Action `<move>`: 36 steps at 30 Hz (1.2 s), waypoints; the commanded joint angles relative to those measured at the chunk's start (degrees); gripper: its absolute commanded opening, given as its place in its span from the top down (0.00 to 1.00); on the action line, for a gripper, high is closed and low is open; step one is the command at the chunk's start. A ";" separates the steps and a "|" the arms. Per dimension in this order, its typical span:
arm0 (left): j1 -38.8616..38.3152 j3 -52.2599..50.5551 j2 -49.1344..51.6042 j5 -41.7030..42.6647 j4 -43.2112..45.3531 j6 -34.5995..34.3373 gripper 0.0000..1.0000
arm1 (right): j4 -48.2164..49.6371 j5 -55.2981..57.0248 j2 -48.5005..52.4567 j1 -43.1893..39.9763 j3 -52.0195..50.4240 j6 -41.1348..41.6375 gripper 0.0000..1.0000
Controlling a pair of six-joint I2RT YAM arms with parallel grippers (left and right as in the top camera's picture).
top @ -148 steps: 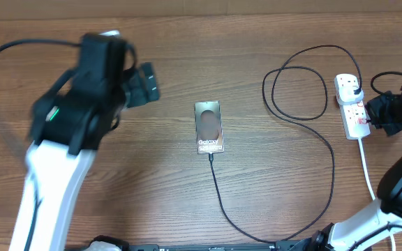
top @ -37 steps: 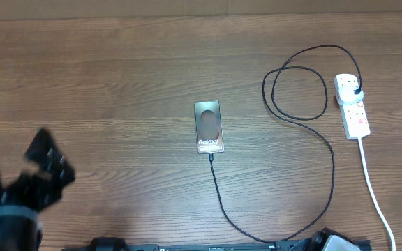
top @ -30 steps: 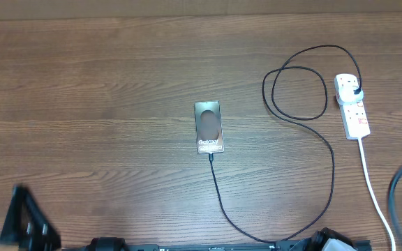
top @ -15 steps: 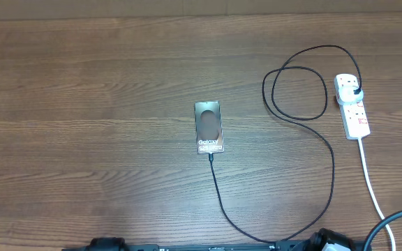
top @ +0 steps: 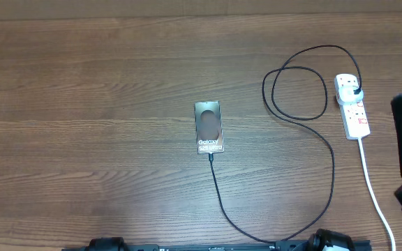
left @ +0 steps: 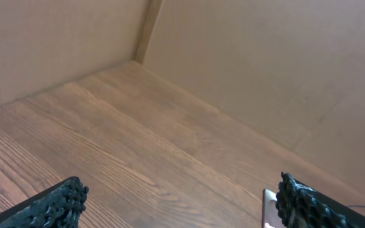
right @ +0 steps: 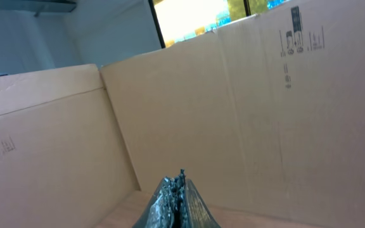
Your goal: Plug charger to phone and switch on socket
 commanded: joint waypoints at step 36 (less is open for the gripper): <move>0.98 1.79 -10.45 -0.90 0.61 -0.59 0.00 | 10.60 0.33 -28.87 4.96 -4.72 -0.50 0.83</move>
